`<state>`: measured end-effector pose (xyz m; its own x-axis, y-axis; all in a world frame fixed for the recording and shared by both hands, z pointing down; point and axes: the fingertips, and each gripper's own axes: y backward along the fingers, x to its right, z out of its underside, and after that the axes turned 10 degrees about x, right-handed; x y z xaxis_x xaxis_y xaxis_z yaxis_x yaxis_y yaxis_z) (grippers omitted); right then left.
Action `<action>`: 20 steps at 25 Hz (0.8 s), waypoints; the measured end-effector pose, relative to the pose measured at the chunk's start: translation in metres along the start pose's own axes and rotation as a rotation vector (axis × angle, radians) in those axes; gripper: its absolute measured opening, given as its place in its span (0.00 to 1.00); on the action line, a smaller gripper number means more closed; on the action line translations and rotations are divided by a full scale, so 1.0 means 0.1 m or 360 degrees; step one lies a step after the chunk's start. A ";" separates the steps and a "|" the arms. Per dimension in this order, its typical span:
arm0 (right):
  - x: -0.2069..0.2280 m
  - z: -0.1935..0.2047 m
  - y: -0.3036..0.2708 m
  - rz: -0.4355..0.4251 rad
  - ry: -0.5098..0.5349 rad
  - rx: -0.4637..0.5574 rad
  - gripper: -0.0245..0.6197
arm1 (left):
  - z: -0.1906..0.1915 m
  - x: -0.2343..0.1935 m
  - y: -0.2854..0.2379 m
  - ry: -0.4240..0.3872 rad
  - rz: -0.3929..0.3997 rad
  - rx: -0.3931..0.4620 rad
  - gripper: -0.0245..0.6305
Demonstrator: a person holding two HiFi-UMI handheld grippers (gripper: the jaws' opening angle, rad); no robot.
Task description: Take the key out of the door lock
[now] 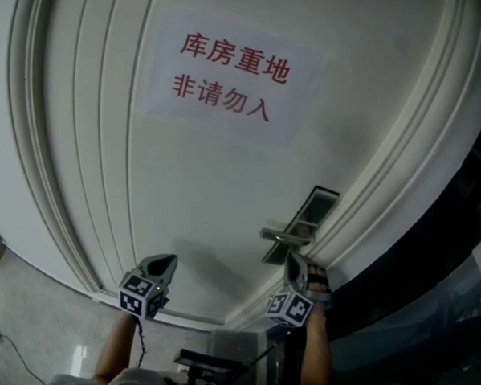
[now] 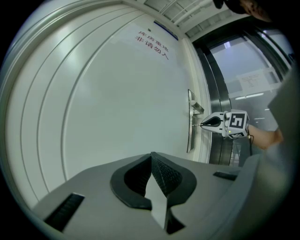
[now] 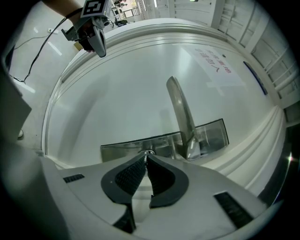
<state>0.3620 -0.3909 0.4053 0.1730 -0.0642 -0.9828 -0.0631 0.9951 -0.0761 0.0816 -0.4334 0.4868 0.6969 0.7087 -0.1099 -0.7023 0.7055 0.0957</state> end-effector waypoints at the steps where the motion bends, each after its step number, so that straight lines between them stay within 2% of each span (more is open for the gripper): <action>1: 0.00 0.00 0.00 -0.0001 -0.0004 0.0000 0.08 | 0.00 0.00 0.00 -0.0001 0.0000 0.0002 0.03; 20: -0.02 0.00 0.04 0.0017 0.0011 -0.0024 0.08 | 0.00 -0.01 0.04 -0.0006 0.0017 -0.0004 0.03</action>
<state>0.3612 -0.3863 0.4073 0.1657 -0.0544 -0.9847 -0.0799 0.9945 -0.0684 0.0778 -0.4315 0.4874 0.6899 0.7162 -0.1053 -0.7100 0.6978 0.0945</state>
